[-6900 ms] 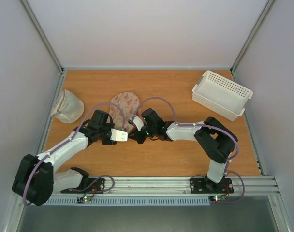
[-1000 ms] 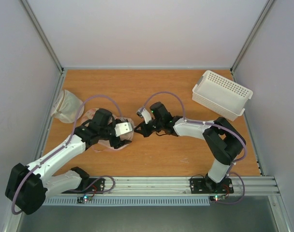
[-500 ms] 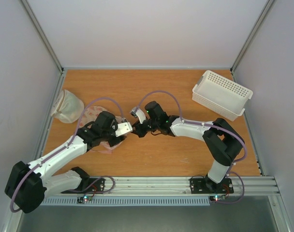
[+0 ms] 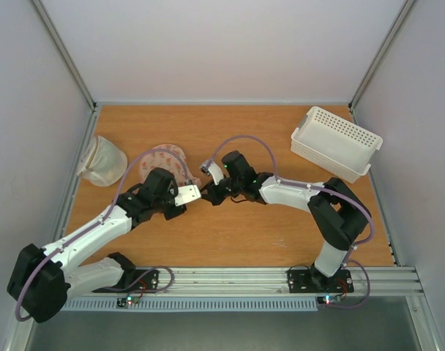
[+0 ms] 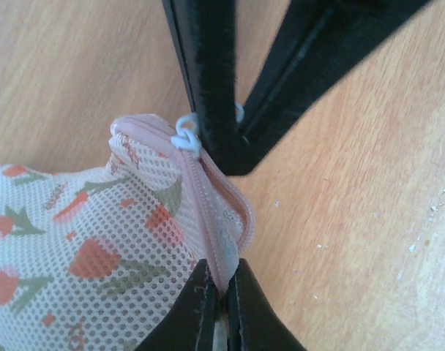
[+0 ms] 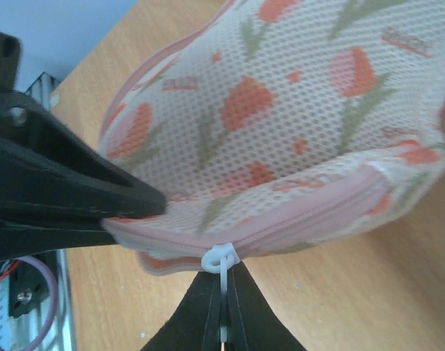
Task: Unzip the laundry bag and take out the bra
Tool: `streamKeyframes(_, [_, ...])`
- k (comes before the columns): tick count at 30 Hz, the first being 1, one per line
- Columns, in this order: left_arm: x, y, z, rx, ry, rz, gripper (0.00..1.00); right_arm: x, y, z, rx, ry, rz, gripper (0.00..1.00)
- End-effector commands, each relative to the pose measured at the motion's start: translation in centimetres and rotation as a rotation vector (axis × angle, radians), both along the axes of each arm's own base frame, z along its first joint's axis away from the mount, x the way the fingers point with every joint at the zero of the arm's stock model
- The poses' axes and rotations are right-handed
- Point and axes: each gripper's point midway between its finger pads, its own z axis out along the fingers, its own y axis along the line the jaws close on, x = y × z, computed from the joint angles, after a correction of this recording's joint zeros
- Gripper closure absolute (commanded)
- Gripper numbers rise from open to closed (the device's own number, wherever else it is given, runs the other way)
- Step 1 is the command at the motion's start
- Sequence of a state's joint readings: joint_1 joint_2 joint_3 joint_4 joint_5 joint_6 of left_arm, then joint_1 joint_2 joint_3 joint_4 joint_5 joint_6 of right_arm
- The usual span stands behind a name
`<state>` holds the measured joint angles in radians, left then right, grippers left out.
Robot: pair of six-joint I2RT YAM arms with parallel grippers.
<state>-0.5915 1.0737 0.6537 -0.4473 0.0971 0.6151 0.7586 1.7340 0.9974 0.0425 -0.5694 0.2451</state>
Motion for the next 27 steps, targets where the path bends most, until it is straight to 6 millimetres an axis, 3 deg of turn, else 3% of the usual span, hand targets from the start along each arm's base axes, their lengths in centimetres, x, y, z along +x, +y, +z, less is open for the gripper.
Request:
streamKeyframes(1, [0.0, -0.2, -0.1, 0.054, -0.112, -0.131, 0.99, 3.2, -2.8, -0.6, -0.063, -0.052, -0.085, 0.99])
streamKeyframes(5, [0.4, -0.3, -0.2, 0.122, -0.226, -0.244, 0.99, 4.1, -5.4, -3.1, -0.139, -0.013, -0.122, 0.99])
streamKeyframes(14, [-3.6, -2.1, 0.5, 0.062, -0.164, -0.505, 0.99, 7.1, -9.2, -5.8, -0.209, 0.015, -0.218, 0.99])
streamKeyframes(25, [-4.8, -2.9, 0.4, -0.031, -0.071, -0.491, 0.99, 6.9, -9.5, -5.6, -0.18, 0.018, -0.208, 0.99])
streamKeyframes(26, [-5.0, -3.1, 0.4, -0.054, -0.051, -0.478, 0.91, 6.8, -9.5, -5.6, -0.178, 0.022, -0.206, 0.96])
streamKeyframes(27, [-5.1, -3.3, 0.5, -0.073, -0.04, -0.472, 0.74, 6.6, -9.5, -5.7, -0.177, 0.03, -0.2, 0.92])
